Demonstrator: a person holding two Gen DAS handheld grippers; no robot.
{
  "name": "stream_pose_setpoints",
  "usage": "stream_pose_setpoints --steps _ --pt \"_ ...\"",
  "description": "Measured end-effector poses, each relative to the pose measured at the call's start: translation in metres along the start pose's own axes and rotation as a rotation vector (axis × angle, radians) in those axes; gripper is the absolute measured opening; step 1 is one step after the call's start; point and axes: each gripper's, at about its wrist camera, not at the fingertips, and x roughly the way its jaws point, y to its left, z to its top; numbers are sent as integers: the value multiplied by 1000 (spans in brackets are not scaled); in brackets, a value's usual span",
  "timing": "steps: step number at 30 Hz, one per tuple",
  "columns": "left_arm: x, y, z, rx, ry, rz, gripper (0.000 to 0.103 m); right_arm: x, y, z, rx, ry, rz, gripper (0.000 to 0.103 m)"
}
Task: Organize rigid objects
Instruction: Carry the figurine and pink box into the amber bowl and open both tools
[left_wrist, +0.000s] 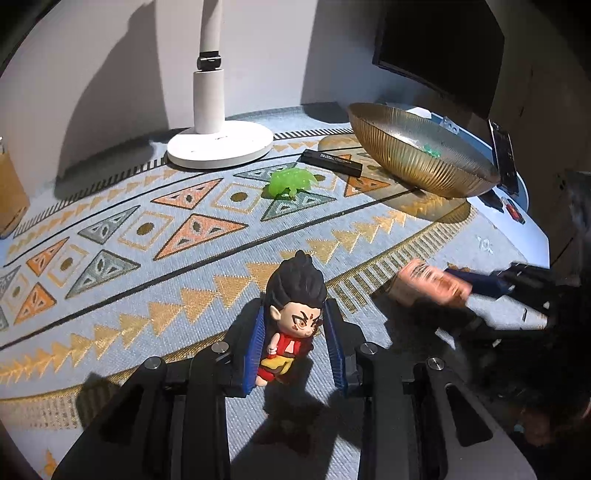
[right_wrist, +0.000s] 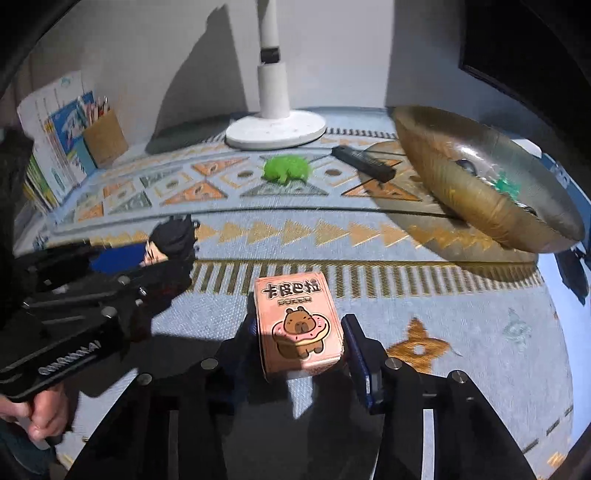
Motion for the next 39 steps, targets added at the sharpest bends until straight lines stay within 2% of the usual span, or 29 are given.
stream_pose_setpoints --steps 4,7,12,15,19,22,26,33,35,39 --pt "-23 -3 20 -19 -61 -18 28 -45 -39 24 93 -115 -19 43" --pt "-50 -14 50 -10 -144 -42 28 -82 -72 40 165 -211 -56 43" --pt "-87 -39 110 13 -274 -83 28 -138 -132 72 253 -362 -164 43" --pt "-96 -53 147 21 -325 -112 28 -163 -167 96 303 -425 -230 43" --pt "-89 -73 191 43 -367 -138 28 -176 -193 120 321 -473 -276 43" --pt "-62 -88 217 52 -347 -160 28 -161 -208 135 319 -446 -305 43" --pt "2 -106 230 55 -247 -179 28 -117 -228 138 337 -346 -316 43" --pt "85 -130 222 91 -89 -181 28 -56 -265 125 385 -191 -296 43" --pt "100 -137 218 114 -58 -152 28 -44 -271 122 393 -153 -287 43" --pt "117 -144 216 112 -19 -173 28 -34 -275 118 397 -125 -286 43"
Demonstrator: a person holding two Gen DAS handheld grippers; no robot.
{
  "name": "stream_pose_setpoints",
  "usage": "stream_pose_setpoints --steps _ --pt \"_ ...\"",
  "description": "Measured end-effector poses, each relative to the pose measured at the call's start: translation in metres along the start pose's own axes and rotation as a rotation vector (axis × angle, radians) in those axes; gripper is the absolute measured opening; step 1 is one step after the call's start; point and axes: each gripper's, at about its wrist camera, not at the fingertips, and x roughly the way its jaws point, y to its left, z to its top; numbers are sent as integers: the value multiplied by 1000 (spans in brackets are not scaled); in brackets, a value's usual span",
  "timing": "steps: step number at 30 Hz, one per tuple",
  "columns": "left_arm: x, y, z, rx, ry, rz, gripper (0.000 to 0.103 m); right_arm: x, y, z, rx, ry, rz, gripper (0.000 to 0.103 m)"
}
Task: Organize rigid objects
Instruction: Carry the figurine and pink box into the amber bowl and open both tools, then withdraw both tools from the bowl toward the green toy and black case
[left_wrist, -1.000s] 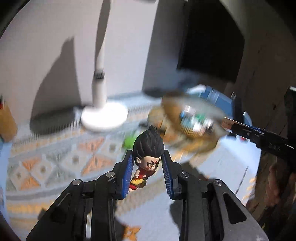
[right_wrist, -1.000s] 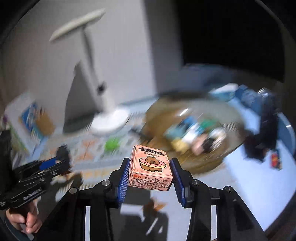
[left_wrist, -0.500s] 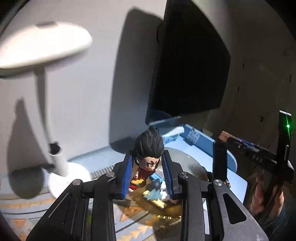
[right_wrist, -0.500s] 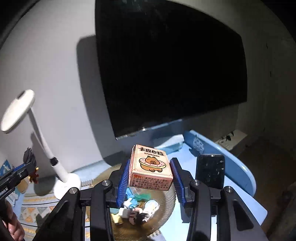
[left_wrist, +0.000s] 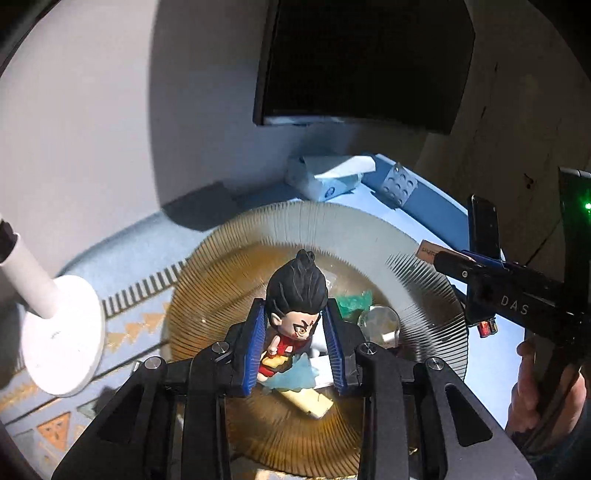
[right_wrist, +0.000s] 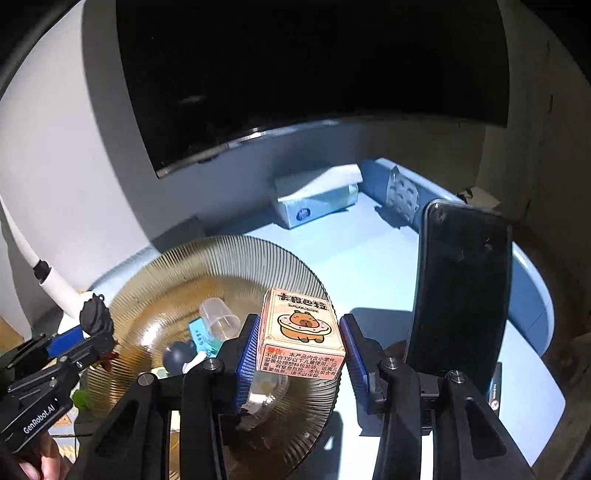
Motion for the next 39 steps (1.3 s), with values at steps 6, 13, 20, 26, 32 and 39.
stream_pose_setpoints --steps 6,13,20,26,32,39 --pt "7 -8 2 33 13 8 28 9 -1 1 0 33 23 43" --pt "-36 -26 2 131 -95 78 73 -5 -13 4 44 18 59 55" --pt "-121 12 -10 21 -196 75 73 -56 -14 -1 68 -56 88 61" --pt "-198 47 -28 -64 -289 108 73 -89 19 -7 21 -91 141 61" --pt "-254 80 -56 -139 -343 124 73 -113 61 -16 -40 -106 211 62" --pt "-270 95 -87 -120 -303 137 73 -118 122 -46 -143 -72 274 62"
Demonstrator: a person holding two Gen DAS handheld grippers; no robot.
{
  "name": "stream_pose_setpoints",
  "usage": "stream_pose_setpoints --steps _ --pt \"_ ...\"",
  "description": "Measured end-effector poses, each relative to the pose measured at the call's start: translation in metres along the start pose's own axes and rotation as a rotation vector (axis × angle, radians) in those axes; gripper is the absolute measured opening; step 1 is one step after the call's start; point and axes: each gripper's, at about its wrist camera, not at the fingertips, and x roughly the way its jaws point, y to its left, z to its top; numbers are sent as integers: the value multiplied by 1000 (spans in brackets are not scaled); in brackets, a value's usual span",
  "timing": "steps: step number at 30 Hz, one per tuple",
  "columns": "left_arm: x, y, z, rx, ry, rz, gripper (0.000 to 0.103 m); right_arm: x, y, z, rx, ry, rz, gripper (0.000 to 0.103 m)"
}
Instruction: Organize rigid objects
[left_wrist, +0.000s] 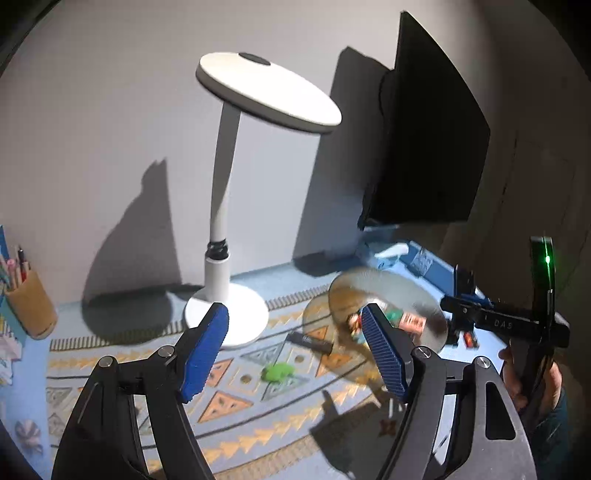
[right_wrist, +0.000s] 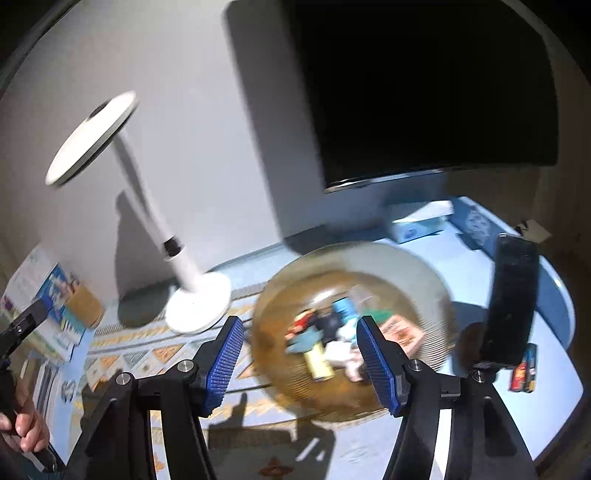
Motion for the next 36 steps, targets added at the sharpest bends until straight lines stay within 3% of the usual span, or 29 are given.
stream_pose_setpoints --steps 6,11,19,22,30,35,36 --pt "0 2 -17 78 40 -8 73 20 43 -16 -72 55 35 62" --pt "25 6 -31 124 112 -23 78 35 62 -31 -78 87 61 62" --pt "100 22 -70 142 291 -56 78 98 55 -84 213 172 71 62" --pt "125 22 -85 176 344 -54 78 123 48 -91 254 186 27 62" --pt "181 14 -95 228 397 -76 76 162 34 -77 382 167 -9 62" --pt "200 21 -91 159 408 -142 70 180 32 -76 427 157 -49 62" --pt "202 20 -91 163 407 -140 63 181 33 -73 432 144 -62 62"
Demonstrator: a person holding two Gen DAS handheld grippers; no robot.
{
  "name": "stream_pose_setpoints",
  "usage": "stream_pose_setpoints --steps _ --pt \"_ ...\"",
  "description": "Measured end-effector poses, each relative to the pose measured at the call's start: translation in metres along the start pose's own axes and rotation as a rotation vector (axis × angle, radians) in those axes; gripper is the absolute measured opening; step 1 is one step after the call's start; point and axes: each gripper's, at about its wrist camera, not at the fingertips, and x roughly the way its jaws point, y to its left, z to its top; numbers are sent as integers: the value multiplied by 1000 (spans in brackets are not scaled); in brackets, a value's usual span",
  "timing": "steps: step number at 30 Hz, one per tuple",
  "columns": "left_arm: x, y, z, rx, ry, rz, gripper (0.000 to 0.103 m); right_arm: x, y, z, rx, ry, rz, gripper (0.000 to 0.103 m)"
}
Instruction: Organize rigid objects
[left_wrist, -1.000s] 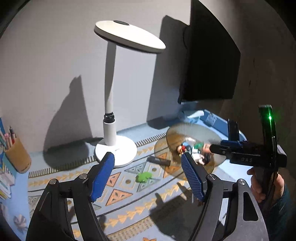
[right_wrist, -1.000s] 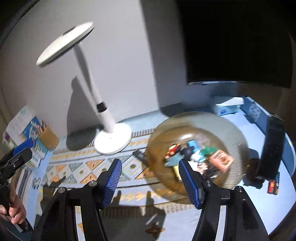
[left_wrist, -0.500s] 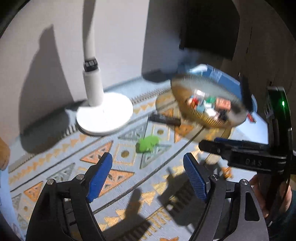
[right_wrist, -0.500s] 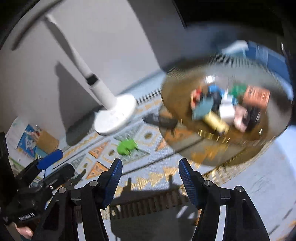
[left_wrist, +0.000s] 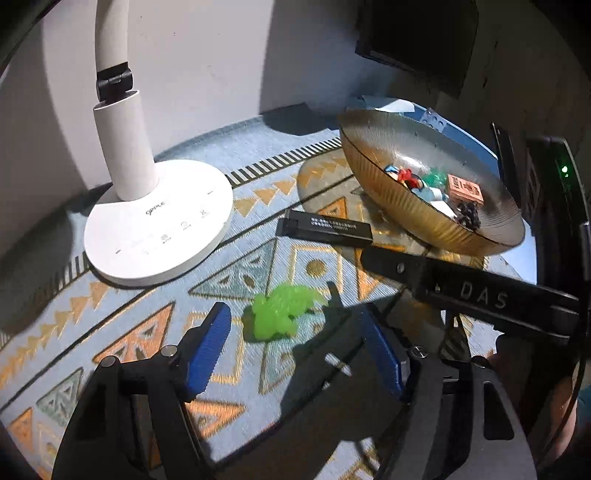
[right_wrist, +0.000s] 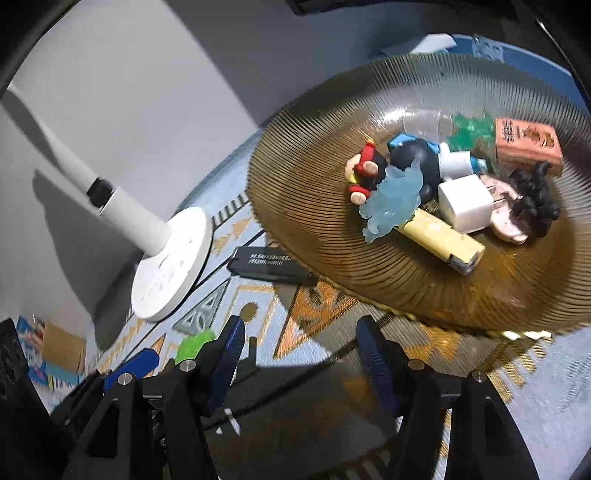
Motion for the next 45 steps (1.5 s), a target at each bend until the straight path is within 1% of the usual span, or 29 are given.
stream_pose_setpoints --steps 1,2,3,4,5,7,8,10,12,15,17,19,21,22,25,26,27,31,33,34,38,40,43,44,45 --pt "2 -1 0 7 5 0 58 2 1 3 6 -8 -4 62" --pt "6 -2 0 15 14 4 56 5 2 5 13 -12 -7 62" --pt "9 -3 0 21 18 10 48 8 3 7 22 -15 -10 62" --pt "11 -4 -1 25 22 26 43 10 3 9 35 -19 -11 62" --pt "13 -3 -1 25 19 39 41 11 4 9 42 -37 -14 62" --pt "14 -1 -2 14 12 37 29 14 8 10 47 -49 -9 62" --pt "13 1 -2 8 12 40 26 16 11 10 45 -55 -10 62" --pt "9 7 -3 -22 14 36 25 20 16 12 43 -59 6 62" --pt "0 12 -5 -44 9 48 22 26 23 14 41 -61 19 62" --pt "-18 23 -13 -77 -15 63 22 33 31 13 10 -46 72 62" --pt "-27 32 -20 -111 -27 62 22 38 43 8 -50 -16 134 62" --pt "-34 41 -27 -144 -38 72 22 39 53 1 -117 34 219 62" --pt "-38 48 -30 -163 -48 64 22 31 58 -7 -174 64 283 62" --pt "-38 51 -31 -174 -54 52 22 27 59 -10 -189 61 277 62" --pt "-35 55 -33 -193 -63 21 22 16 52 -9 -210 27 217 62" --pt "-34 55 -33 -197 -63 16 22 17 52 -6 -222 26 182 62" --pt "-33 55 -33 -200 -64 16 22 18 52 -3 -232 24 149 62" --pt "-38 62 -40 -227 -85 33 22 27 57 3 -243 10 90 62" --pt "-42 69 -42 -253 -99 38 22 36 65 5 -267 -26 21 62" --pt "-44 74 -44 -270 -105 41 22 37 65 7 -270 -25 14 62" --pt "-47 86 -49 -312 -119 37 22 60 73 15 -274 -7 -69 62" --pt "-46 88 -50 -319 -119 39 22 66 77 20 -274 -7 -71 62" --pt "-44 88 -51 -318 -113 43 22 74 86 23 -310 0 -112 63" --pt "-43 87 -51 -313 -109 46 22 77 90 22 -334 5 -129 61" --pt "-42 85 -51 -305 -106 52 22 77 93 20 -357 7 -129 55"
